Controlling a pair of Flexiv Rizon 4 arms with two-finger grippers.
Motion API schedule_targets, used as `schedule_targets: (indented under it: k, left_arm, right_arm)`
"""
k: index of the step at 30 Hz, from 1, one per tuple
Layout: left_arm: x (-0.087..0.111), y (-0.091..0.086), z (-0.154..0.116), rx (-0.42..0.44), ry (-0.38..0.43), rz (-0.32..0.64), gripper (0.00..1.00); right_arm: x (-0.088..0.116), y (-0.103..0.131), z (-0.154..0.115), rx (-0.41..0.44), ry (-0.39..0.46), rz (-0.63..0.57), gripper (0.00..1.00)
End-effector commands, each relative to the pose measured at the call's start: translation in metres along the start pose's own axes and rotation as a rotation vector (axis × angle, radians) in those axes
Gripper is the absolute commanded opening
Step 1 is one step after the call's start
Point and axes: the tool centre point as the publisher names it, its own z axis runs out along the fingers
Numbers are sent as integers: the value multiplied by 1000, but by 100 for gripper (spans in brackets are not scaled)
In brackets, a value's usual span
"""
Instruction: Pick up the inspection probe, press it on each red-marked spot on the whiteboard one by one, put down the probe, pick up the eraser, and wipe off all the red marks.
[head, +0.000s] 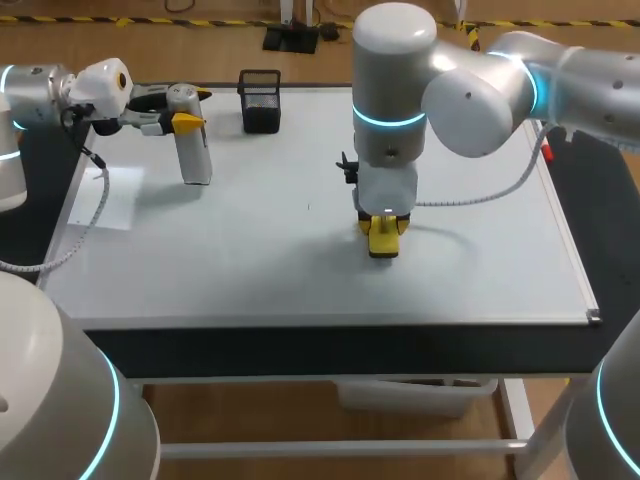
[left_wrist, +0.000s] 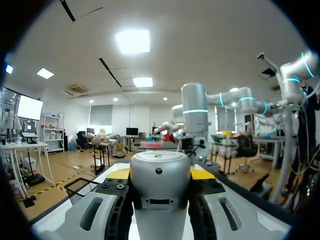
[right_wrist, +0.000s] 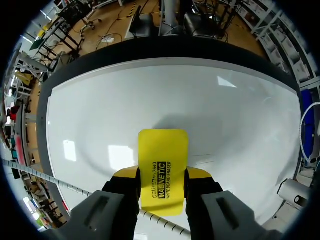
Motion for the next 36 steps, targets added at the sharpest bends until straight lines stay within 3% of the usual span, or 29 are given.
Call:
schedule_targets:
  k: [1,14,20,36]
  left_arm:
    - [-1,-1,0,-1,2,0,0]
    - [-1,-1,0,-1,2,0,0]
    - [-1,-1,0,-1,2,0,0]
    - [-1,-1,0,-1,2,0,0]
  right_arm:
    - [1,0,-1,2,3,-2,0]
    - [-1,-6,-4,10,4,-16,0]
    - [12,-36,-21,63,44,-23,0]
    - [51,-135,-41,91,104,15,0]
